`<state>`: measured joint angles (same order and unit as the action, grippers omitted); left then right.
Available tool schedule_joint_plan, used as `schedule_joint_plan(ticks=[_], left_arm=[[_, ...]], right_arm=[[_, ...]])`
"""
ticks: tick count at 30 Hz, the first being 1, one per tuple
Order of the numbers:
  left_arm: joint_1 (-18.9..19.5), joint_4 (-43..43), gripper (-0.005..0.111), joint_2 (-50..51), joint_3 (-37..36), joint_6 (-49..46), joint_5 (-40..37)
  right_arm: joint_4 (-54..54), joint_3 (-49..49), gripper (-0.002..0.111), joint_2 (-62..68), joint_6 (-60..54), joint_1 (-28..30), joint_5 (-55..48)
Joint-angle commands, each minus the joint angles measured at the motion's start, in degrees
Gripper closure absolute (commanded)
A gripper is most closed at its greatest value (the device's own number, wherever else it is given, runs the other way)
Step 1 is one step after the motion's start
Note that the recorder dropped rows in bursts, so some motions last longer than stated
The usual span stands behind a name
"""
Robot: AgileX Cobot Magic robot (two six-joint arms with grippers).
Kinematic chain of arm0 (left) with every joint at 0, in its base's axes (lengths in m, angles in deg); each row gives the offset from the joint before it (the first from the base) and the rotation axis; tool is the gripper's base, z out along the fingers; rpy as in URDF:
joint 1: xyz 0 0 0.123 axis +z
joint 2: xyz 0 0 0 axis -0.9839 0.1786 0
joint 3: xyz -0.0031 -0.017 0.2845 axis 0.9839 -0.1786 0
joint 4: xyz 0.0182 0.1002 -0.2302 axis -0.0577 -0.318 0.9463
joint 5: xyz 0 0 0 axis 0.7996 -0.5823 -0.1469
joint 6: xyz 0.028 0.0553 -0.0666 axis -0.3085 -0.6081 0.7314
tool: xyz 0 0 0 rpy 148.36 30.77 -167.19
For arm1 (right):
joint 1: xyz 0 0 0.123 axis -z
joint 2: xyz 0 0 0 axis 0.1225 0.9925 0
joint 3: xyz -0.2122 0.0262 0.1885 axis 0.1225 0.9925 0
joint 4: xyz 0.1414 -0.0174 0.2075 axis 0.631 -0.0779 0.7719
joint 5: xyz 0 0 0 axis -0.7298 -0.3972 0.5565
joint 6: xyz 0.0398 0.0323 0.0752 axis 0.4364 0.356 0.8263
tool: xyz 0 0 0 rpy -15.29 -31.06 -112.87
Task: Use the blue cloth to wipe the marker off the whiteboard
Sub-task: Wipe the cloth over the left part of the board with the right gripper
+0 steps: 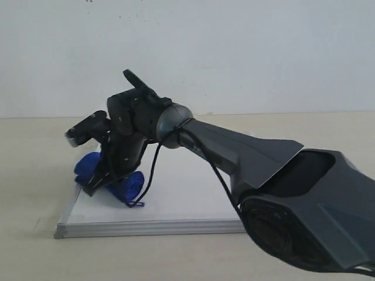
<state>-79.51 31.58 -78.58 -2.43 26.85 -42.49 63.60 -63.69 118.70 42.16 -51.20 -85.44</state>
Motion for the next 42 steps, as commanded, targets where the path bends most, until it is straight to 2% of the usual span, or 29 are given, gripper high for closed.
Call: schedule_joint_plan(ticks=[1, 3, 6, 11, 14, 20, 25, 28, 31, 36, 42], left_arm=[[-0.3, 0.3, 0.103, -0.2, -0.2, -0.1, 0.6], [-0.3, 0.3, 0.103, -0.2, -0.2, -0.1, 0.6], [-0.3, 0.3, 0.103, -0.2, -0.2, -0.1, 0.6], [-0.3, 0.3, 0.103, -0.2, -0.2, -0.1, 0.6], [-0.3, 0.3, 0.103, -0.2, -0.2, -0.1, 0.6], [-0.3, 0.3, 0.103, -0.2, -0.2, -0.1, 0.6], [-0.3, 0.3, 0.103, -0.2, -0.2, -0.1, 0.6], [-0.3, 0.3, 0.103, -0.2, -0.2, -0.1, 0.6], [-0.3, 0.3, 0.103, -0.2, -0.2, -0.1, 0.6], [-0.3, 0.3, 0.103, -0.2, -0.2, -0.1, 0.6], [-0.3, 0.3, 0.103, -0.2, -0.2, -0.1, 0.6]], right_arm=[[-6.1, -0.6, 0.108, 0.3, 2.7, 5.5, -3.5], [-7.7, -0.6, 0.108, 0.3, 4.6, 7.0, -4.3], [-4.2, -0.6, 0.108, 0.3, 4.0, 7.0, -5.2], [12.0, -0.6, 0.108, 0.3, -5.2, 2.9, -4.2], [14.4, -0.6, 0.108, 0.3, -6.0, 0.7, -3.3], [6.1, -0.6, 0.108, 0.4, -1.3, 1.4, 2.5], [-5.3, -0.6, 0.108, 1.2, 3.4, 3.0, 2.4], [-7.1, -0.6, 0.108, 2.8, 4.7, 3.5, 2.3], [-2.5, -0.6, 0.108, 4.2, 2.6, 3.0, 1.2], [13.0, -0.8, 0.108, 3.7, -6.5, 0.2, -3.0], [16.0, -3.1, 0.108, 3.5, -7.7, -0.3, -7.4]])
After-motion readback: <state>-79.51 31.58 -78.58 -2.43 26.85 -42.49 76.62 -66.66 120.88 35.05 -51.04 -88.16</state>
